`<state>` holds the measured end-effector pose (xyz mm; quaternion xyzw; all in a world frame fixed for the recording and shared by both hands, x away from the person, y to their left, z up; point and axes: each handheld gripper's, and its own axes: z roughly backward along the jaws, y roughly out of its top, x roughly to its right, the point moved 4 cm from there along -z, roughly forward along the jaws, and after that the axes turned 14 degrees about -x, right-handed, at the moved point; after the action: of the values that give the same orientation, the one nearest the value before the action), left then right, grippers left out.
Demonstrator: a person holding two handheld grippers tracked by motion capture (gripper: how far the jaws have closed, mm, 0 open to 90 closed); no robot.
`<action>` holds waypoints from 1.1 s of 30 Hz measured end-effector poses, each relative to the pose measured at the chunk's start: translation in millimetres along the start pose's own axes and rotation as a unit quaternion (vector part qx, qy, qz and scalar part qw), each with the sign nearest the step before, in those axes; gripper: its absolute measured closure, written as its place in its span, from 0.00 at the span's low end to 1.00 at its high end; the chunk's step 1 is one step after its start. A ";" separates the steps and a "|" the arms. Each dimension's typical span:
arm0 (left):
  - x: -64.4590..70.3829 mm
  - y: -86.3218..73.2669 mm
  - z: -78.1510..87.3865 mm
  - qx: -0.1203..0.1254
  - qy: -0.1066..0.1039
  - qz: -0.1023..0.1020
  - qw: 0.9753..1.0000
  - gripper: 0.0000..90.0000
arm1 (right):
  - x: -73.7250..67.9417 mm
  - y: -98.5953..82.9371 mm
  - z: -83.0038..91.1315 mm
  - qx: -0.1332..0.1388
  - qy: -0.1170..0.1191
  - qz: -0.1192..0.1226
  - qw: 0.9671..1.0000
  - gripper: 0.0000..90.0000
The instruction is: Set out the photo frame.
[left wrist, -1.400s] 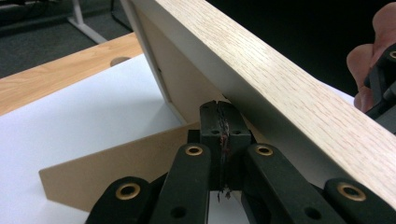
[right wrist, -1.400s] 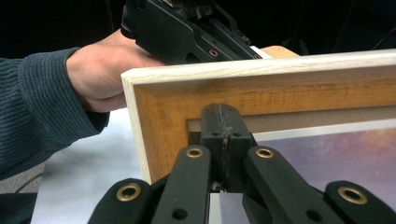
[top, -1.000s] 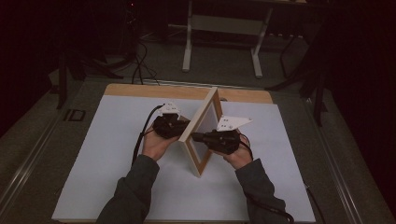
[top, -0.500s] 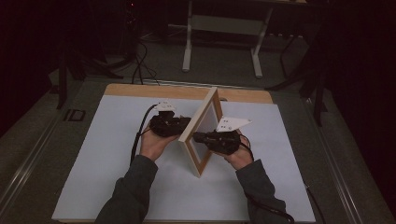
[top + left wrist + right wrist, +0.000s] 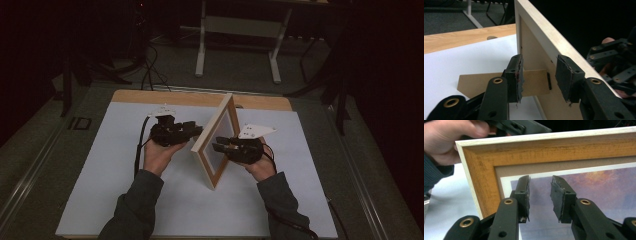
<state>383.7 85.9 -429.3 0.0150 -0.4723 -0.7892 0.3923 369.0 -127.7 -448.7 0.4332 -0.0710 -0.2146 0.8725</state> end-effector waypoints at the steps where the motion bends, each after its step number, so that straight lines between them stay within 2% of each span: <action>1: 1.3 -0.2 2.4 0.002 -0.001 0.000 1.000 0.62 | 0.2 -0.4 0.3 -0.001 0.000 -0.001 1.000 0.74; 9: 13.8 -2.9 22.7 0.026 -0.011 -0.003 1.000 0.54 | 5.3 -3.6 4.1 0.000 -0.009 -0.009 1.000 0.72; 17: 30.7 -9.7 30.8 0.023 -0.008 -0.016 1.000 0.47 | 10.0 -7.1 6.6 0.000 -0.015 -0.016 1.000 0.71; 19: 33.6 -11.4 32.0 0.021 -0.002 -0.021 1.000 0.46 | 10.2 -7.4 6.7 0.000 -0.016 -0.016 1.000 0.71; 22: 39.6 -14.4 32.3 0.021 -0.013 -0.022 0.999 0.45 | 10.4 -7.9 6.7 -0.001 -0.016 -0.016 1.000 0.71; 23: 41.2 -15.3 32.0 0.019 -0.011 -0.025 0.999 0.44 | 10.6 -8.0 6.8 0.000 -0.016 -0.016 1.000 0.71; 26: 47.6 -19.2 29.8 0.009 0.015 -0.043 0.999 0.43 | 10.9 -8.1 6.7 -0.001 -0.016 -0.018 1.000 0.71; 30: 51.3 -22.9 26.3 -0.001 0.026 -0.051 0.998 0.43 | 11.3 -8.1 6.7 -0.002 -0.017 -0.017 1.000 0.71; 33: 52.5 -25.3 24.4 -0.004 0.024 -0.052 0.998 0.44 | 12.6 -8.1 6.9 -0.002 -0.019 -0.019 1.000 0.71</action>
<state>322.4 76.8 -416.7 0.0570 -0.4577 -0.8100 0.3623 375.6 -142.5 -451.6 0.4287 -0.0788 -0.2389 0.8677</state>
